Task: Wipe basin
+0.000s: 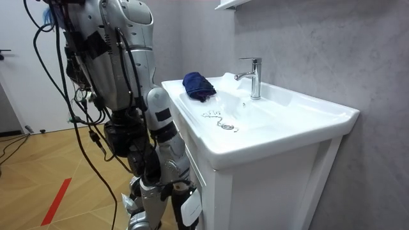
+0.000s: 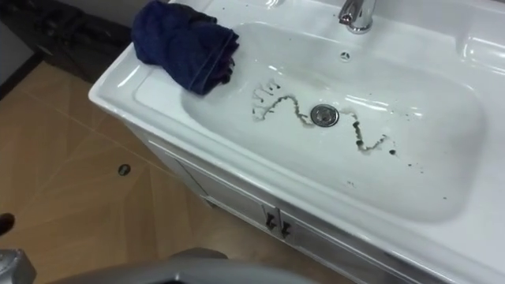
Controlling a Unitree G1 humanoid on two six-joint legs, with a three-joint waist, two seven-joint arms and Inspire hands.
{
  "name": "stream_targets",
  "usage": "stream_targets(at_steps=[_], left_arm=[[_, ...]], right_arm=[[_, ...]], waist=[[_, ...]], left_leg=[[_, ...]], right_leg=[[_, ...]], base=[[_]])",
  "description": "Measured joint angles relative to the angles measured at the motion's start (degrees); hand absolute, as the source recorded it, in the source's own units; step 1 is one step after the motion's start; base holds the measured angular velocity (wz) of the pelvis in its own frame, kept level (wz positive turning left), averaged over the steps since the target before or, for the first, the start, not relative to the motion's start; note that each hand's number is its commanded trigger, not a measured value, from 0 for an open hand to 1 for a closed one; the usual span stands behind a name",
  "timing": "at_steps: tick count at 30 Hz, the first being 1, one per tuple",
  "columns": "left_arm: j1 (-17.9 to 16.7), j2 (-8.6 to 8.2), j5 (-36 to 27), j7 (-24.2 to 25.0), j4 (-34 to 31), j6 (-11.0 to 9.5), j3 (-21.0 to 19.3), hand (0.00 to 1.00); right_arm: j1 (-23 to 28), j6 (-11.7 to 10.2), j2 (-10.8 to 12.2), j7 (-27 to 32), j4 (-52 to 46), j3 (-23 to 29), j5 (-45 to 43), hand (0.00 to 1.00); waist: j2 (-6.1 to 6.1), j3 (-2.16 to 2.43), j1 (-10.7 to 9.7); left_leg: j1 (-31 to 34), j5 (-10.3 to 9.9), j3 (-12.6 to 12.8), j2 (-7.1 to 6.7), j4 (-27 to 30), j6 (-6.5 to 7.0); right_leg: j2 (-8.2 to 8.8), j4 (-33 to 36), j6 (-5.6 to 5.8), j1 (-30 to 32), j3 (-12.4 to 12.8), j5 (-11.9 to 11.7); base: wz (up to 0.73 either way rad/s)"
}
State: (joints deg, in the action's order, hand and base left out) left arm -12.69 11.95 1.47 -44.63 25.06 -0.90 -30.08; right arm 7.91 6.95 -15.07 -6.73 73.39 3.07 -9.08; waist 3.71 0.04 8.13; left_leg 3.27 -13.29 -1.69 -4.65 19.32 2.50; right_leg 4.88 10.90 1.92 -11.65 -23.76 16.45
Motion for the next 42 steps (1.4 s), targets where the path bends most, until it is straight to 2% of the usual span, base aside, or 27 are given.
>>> stream_targets(at_steps=[3, 5, 11, 14, 17, 20, 24, 27, 29, 37, 42], left_arm=[[0.98, 1.9, 2.02, -2.04, -5.1, -1.25, -0.16, 0.0], [1.04, 2.89, 3.29, -2.58, -10.6, -1.75, -0.65, 0.0], [2.18, 3.15, 7.24, -3.5, -19.39, -2.16, -1.45, 0.0], [2.18, 3.17, 7.95, -3.86, -25.53, -2.24, -1.28, 0.0], [2.64, 3.22, 10.35, -3.78, -29.15, -3.88, -1.14, 0.0], [4.06, 3.23, 13.3, -3.11, -29.53, -4.42, -1.14, 0.0], [5.59, 3.22, 14.21, -0.96, -29.57, -4.45, -0.67, 0.0], [5.73, 3.22, 14.23, 0.35, -29.57, -4.41, 2.44, 0.0], [5.75, 3.21, 14.24, 1.28, -29.58, -4.35, 5.32, 0.0], [5.57, 3.05, 14.24, 3.89, -29.42, -3.56, 10.66, 0.0], [5.58, 2.83, 14.27, 5.74, -25.56, -3.16, 14.77, 0.0]], right_arm=[[0.25, -0.19, -0.18, -0.36, 0.1, 0.0, 0.05, 0.0], [0.66, -0.79, -0.27, -0.59, 0.36, -0.15, 0.2, 0.0], [1.09, -1.92, -0.69, -0.99, 0.36, -0.1, -0.5, 0.0], [1.03, -1.93, -0.71, -0.98, 0.28, -0.19, -0.55, 0.0], [1.24, -1.93, -0.56, -1.49, 0.3, -0.72, -0.52, 0.0], [1.3, -1.95, -0.54, -2.23, 0.32, -0.82, -0.72, 0.0], [1.57, -1.92, -0.17, -2.29, 0.38, -1.03, -0.63, 0.0], [1.43, -1.85, 0.05, -2.71, 0.39, -1.31, -0.38, 0.0], [1.47, -1.78, 0.17, -2.78, 0.38, -1.81, -0.53, 0.0], [1.42, -0.58, 0.41, -4.28, 0.56, -1.87, -0.28, 0.0], [0.99, 0.06, 0.57, -4.79, 0.7, -1.86, -0.61, 0.0]], waist=[[0.55, 0.25, -0.12], [0.69, 0.21, -0.07], [1.4, -0.08, -1.03], [1.39, -0.06, -1.84], [1.41, -0.12, -2.9], [1.15, -0.23, -3.43], [0.53, -0.62, -4.42], [0.22, -0.89, -4.84], [0.05, -0.78, -5.5], [-0.33, -0.51, -7.23], [-0.39, -0.4, -8.58]], left_leg=[[-0.09, 0.03, 0.1, 0.06, 0.1, -0.04], [-0.27, 0.02, 0.08, 0.05, -0.05, -0.03], [-0.95, 0.02, 0.02, -0.05, -0.53, -0.03], [-1.07, 0.0, 0.03, 0.07, -0.58, -0.04], [-1.49, 0.01, 0.18, 0.07, -1.12, -0.03], [-1.9, 0.01, 0.87, 0.32, -1.59, -0.03], [-2.05, -0.02, 1.5, 0.45, -1.5, 0.0], [-1.69, -0.31, 1.52, 0.96, -0.54, 0.14], [-1.74, -0.4, 1.63, 0.96, -0.41, 0.16], [-2.99, -0.43, 3.18, 1.29, -0.85, 0.08], [-3.79, -0.43, 4.38, 1.84, -1.41, 0.08]], right_leg=[[0.01, -0.04, -0.01, 0.08, 0.18, -0.01], [0.02, -0.06, -0.04, 0.28, 0.94, -0.03], [0.0, 0.05, -0.09, 0.44, 2.4, -0.08], [-0.1, 0.05, -0.2, 0.67, 3.23, -0.14], [-0.08, 0.21, -0.21, 0.56, 3.64, -0.15], [-0.11, 0.55, -0.21, 0.68, 4.39, -0.14], [-0.09, 0.66, -0.22, 0.76, 4.93, -0.15], [-0.2, 0.68, -0.25, 0.87, 5.04, -0.25], [-0.24, 0.69, -0.24, 0.78, 5.07, -0.3], [-0.54, 0.88, -0.48, 0.66, 7.39, -0.45], [-0.68, 1.02, -0.6, 0.44, 8.23, -0.76]], base=[[-0.04], [-0.14], [-0.14], [-0.13], [-0.07], [-0.12], [-0.07], [-0.01], [0.0], [-0.12], [-0.14]])
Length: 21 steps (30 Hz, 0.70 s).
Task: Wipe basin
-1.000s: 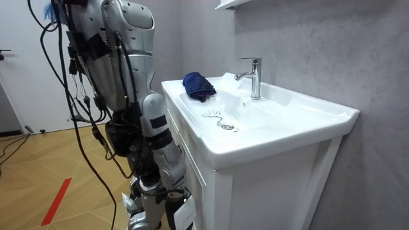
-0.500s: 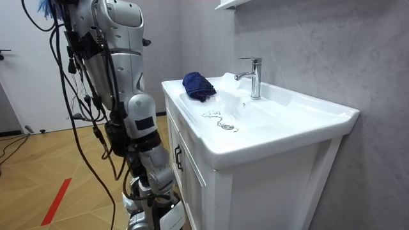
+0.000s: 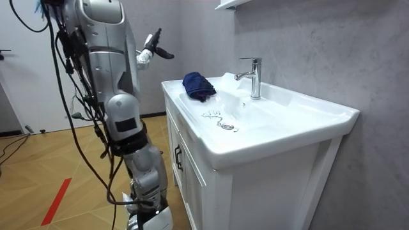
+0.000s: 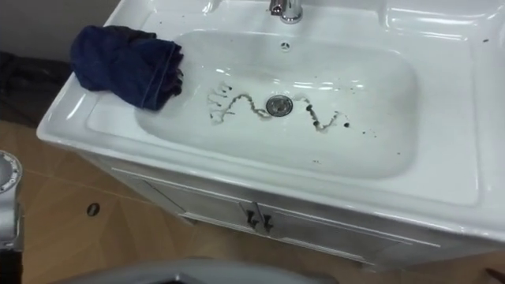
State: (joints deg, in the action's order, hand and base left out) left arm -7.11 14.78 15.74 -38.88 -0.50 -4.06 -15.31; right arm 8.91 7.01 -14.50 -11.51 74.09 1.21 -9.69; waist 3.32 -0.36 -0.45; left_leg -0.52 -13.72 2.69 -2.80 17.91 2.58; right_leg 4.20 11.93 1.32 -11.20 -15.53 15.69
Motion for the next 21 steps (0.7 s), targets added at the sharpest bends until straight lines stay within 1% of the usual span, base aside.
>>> stream_targets(at_steps=[1, 2, 5, 9, 10, 11, 12, 14, 17, 19, 21], left_arm=[[0.0, -0.48, 0.04, 0.87, 0.5, 0.0, 0.86, 0.0], [0.0, -0.72, 0.04, 1.69, 0.82, 0.01, 1.68, 0.0], [0.21, -0.77, 0.83, 3.76, 0.96, 0.02, 2.51, 0.0], [0.3, -0.77, 2.38, 4.69, 0.97, 0.28, 2.85, 0.0], [0.3, -0.77, 2.38, 4.73, 0.97, 0.57, 3.27, 0.0], [0.33, -0.77, 2.38, 4.83, 0.98, 1.02, 3.63, 0.0], [0.38, -0.77, 2.37, 4.84, 1.07, 1.24, 3.81, 0.0], [1.81, -0.65, 2.37, 4.86, 2.92, 1.61, 4.18, 0.0], [4.06, -0.29, 2.37, 4.9, 6.31, 1.71, 4.17, 0.0], [4.66, -0.13, 2.41, 4.93, 6.74, 1.78, 4.16, 0.0], [5.24, 0.16, 2.76, 4.81, 7.42, 1.79, 4.15, 0.0]], right_arm=[[-0.01, 0.06, 0.15, -0.14, 0.04, 0.0, -0.09, 0.0], [-0.17, 0.1, 0.26, -0.35, -0.02, 0.0, -0.12, 0.0], [-0.04, 0.19, 0.47, -0.96, -0.04, 0.01, -0.16, 0.0], [0.13, 0.63, 0.48, -1.2, 0.08, -0.02, 0.2, 0.0], [0.16, 0.63, 0.54, -1.13, 0.14, -0.02, 0.35, 0.0], [0.11, 0.64, 0.63, -1.12, 0.17, -0.03, 0.67, 0.0], [0.09, 0.64, 0.64, -1.12, 0.25, -0.03, 0.92, 0.0], [0.15, 0.65, 0.65, -1.1, 1.04, 0.03, 2.22, 0.0], [0.0, 0.64, 0.68, -1.12, 1.26, 0.09, 2.32, 0.0], [0.0, 0.66, 0.69, -1.07, 1.33, 0.19, 2.28, 0.0], [0.08, 0.72, 0.67, -0.91, 1.32, 0.19, 2.3, 0.0]], waist=[[-0.08, -0.01, -0.69], [-0.17, 0.01, -0.86], [-0.44, 0.04, -1.65], [-0.41, 0.02, -2.39], [-0.31, 0.0, -2.48], [-0.26, -0.03, -2.48], [-0.21, -0.04, -2.48], [-0.02, -0.12, -3.05], [0.08, -0.12, -3.92], [-0.06, -0.06, -4.22], [-0.16, -0.09, -4.12]], left_leg=[[-0.07, 0.0, 0.16, 0.04, -0.08, 0.0], [-0.08, 0.01, 0.36, 0.11, -0.07, -0.01], [-0.21, 0.04, 0.6, 0.28, -0.12, -0.09], [-0.41, 0.05, 1.15, 0.46, -0.13, -0.09], [-0.5, 0.05, 1.36, 0.57, -0.13, -0.09], [-0.63, 0.05, 1.66, 1.03, -0.18, -0.09], [-0.69, 0.04, 1.8, 1.09, -0.2, -0.1], [-0.67, 0.06, 1.86, 1.18, -0.22, -0.12], [-0.63, 0.08, 1.89, 1.2, -0.35, -0.15], [-0.72, 0.1, 2.08, 1.19, -0.45, -0.18], [-0.68, 0.21, 2.85, 1.15, -0.71, -0.28]], right_leg=[[-0.03, 0.05, -0.02, 0.01, 0.08, -0.04], [-0.1, 0.1, -0.05, 0.14, 0.37, -0.06], [-0.3, 0.21, -0.17, 0.27, 1.14, -0.13], [-0.35, 0.22, -0.25, 0.24, 1.66, -0.27], [-0.41, 0.17, -0.25, 0.22, 2.04, -0.41], [-0.47, 0.11, -0.29, 0.22, 2.37, -0.51], [-0.54, 0.08, -0.31, 0.22, 2.59, -0.57], [-0.64, -0.03, -0.31, 0.25, 2.73, -0.76], [-0.65, 0.27, -0.31, 0.39, 2.93, -0.76], [-0.68, 0.31, -0.31, 0.65, 3.26, -0.76], [-0.78, 0.8, -0.32, 1.35, 4.01, -0.76]], base=[[-0.09], [-0.1], [-0.09], [-0.07], [-0.1], [-0.12], [-0.12], [-0.05], [0.0], [-0.09], [-0.18]])
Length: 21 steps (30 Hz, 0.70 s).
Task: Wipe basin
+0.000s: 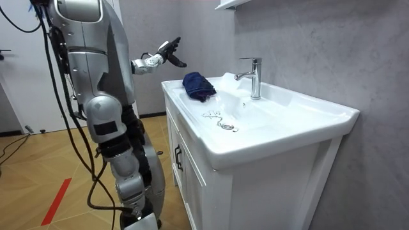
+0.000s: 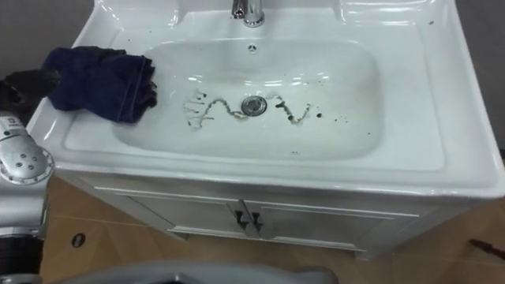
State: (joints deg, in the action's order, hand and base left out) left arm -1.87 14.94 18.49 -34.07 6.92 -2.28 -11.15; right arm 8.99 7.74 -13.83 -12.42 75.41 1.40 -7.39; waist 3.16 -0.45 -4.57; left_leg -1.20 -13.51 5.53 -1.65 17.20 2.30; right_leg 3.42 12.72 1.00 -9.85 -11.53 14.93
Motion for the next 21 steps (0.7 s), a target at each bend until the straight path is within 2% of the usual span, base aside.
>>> stream_targets(at_steps=[4, 8, 11, 16, 21], left_arm=[[2.62, 0.11, -0.02, -0.07, 3.14, 0.96, 0.01, 0.0], [4.17, 0.15, -0.09, 0.17, 4.37, 2.7, 0.0, 0.0], [5.15, 0.16, -0.06, 1.38, 4.46, 4.12, 0.01, 0.0], [7.65, 0.16, 2.62, 3.77, 6.36, 6.41, 0.26, 0.0], [8.93, 0.17, 4.74, 5.51, 7.9, 8.17, 0.31, 0.0]], right_arm=[[0.27, 1.14, -0.02, 0.59, -0.11, 0.02, 0.04, 0.0], [1.38, 1.41, 0.02, 0.81, -1.52, 1.95, 0.15, 0.0], [1.81, 2.38, 0.02, 0.99, -2.76, 2.29, 0.16, 0.0], [1.74, 2.39, 0.15, 1.08, -3.82, 2.25, 0.31, 0.0], [1.76, 3.1, 0.16, 1.83, -3.89, 2.14, 0.32, 0.0]], waist=[[-0.51, 0.07, -0.04], [-0.64, 0.39, -0.19], [-0.79, 0.38, -0.33], [-0.45, 0.3, -0.59], [-0.15, 0.0, -1.55]], left_leg=[[0.01, 0.02, 0.76, 0.14, -0.34, -0.03], [0.21, 0.01, 0.72, 0.14, -0.25, -0.03], [0.48, 0.01, 0.62, 0.15, 0.21, -0.03], [0.66, 0.01, 0.43, 0.15, 0.08, -0.03], [0.69, 0.01, 0.54, 0.22, 0.11, -0.03]], right_leg=[[-0.06, 0.03, -0.09, 0.58, 0.57, -0.05], [-0.06, -0.08, -0.1, 0.74, 0.57, -0.07], [-0.05, -0.1, -0.1, 0.78, 0.37, -0.07], [-0.05, -0.09, -0.1, 0.79, 0.4, -0.08], [-0.08, -0.02, -0.12, 0.84, 0.4, -0.09]], base=[[-0.1], [0.0], [0.01], [0.0], [0.0]])
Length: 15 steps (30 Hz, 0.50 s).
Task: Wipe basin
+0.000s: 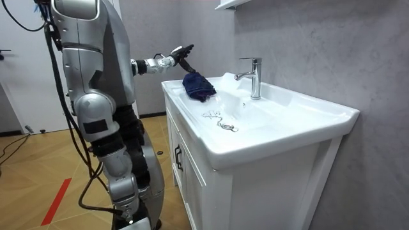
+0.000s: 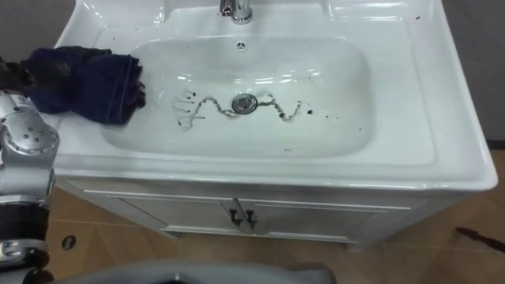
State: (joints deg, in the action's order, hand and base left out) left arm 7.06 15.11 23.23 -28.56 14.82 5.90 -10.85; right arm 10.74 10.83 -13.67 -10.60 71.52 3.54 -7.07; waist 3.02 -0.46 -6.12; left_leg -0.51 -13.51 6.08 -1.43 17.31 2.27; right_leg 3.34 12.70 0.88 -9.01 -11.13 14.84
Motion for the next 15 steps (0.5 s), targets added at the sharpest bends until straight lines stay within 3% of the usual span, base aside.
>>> stream_targets(at_steps=[5, 15], left_arm=[[0.01, 0.0, 2.34, 3.13, 3.33, 2.87, 2.22, 0.0], [0.11, -0.01, 2.34, 10.57, 4.91, 5.13, 5.58, 0.0]], right_arm=[[-0.01, 1.5, 0.15, -0.04, 0.24, 0.13, 0.01, 0.0], [-0.05, 2.99, 0.14, 0.09, 0.61, 0.21, 0.09, 0.0]], waist=[[0.66, 0.15, -1.86], [0.08, 0.2, -3.55]], left_leg=[[1.65, 0.01, 0.17, 0.61, 0.36, -0.02], [1.99, 0.0, 1.59, 0.81, 0.39, -0.09]], right_leg=[[-0.22, 0.02, -0.25, 1.14, 0.13, -0.15], [-0.55, 0.07, -0.45, 2.09, 1.68, -0.41]], base=[[0.0], [-0.08]])
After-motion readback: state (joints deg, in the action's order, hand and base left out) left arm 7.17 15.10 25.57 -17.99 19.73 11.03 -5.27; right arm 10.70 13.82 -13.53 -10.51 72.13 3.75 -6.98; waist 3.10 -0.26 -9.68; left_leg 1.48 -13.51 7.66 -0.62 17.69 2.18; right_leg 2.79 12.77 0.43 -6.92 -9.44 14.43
